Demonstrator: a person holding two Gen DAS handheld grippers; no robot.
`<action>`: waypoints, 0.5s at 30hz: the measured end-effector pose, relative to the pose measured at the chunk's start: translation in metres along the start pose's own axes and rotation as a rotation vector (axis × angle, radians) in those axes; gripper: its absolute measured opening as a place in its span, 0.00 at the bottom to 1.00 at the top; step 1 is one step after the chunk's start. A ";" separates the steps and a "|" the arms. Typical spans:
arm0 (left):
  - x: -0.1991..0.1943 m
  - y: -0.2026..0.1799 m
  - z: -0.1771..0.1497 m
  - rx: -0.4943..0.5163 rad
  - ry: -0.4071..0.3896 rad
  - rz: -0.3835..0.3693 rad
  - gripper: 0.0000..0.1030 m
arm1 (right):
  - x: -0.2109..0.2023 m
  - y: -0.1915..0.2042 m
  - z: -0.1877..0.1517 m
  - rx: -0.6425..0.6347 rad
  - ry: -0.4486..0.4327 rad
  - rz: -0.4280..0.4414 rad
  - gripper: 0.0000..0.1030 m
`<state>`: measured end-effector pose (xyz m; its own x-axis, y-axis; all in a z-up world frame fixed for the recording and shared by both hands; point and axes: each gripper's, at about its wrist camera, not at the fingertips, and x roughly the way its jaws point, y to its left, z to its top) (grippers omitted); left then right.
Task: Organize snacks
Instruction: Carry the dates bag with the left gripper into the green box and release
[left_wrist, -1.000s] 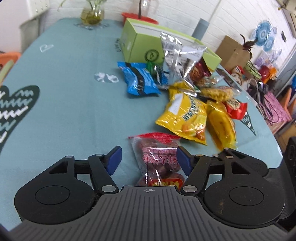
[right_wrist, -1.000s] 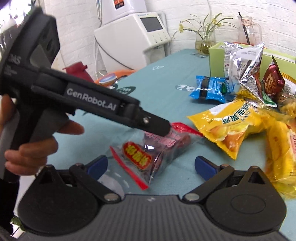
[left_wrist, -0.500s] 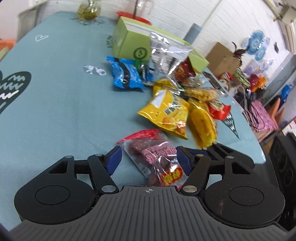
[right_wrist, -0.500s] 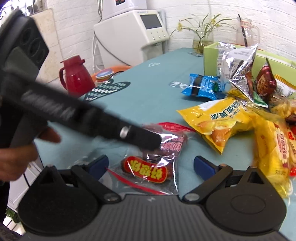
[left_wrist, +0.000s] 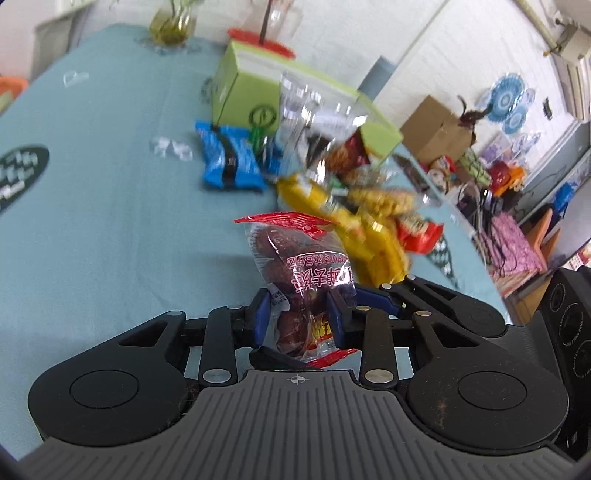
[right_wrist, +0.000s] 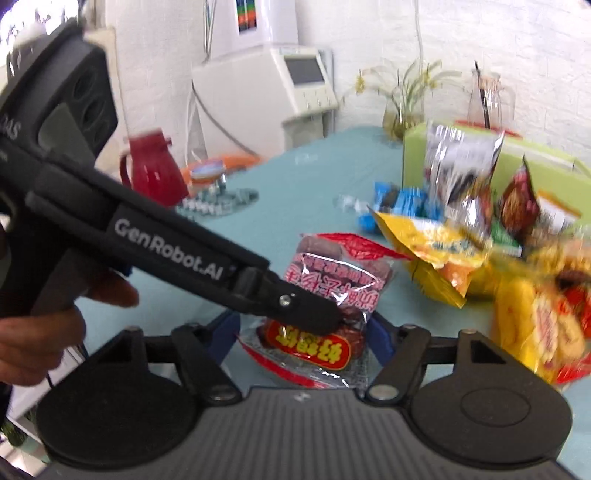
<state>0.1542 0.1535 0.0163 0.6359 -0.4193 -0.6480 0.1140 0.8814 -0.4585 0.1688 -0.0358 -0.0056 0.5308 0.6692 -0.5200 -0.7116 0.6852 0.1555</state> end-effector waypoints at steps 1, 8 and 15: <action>-0.005 -0.002 0.008 0.006 -0.021 0.005 0.10 | -0.002 -0.002 0.007 0.001 -0.021 0.012 0.70; -0.001 -0.019 0.094 0.070 -0.135 0.017 0.11 | 0.016 -0.031 0.082 -0.095 -0.137 -0.009 0.70; 0.072 -0.023 0.204 0.090 -0.129 0.025 0.15 | 0.068 -0.101 0.162 -0.105 -0.115 -0.099 0.70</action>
<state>0.3534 0.1474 0.1045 0.7312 -0.3710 -0.5724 0.1613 0.9094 -0.3833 0.3511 -0.0124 0.0793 0.6451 0.6329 -0.4281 -0.6946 0.7192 0.0165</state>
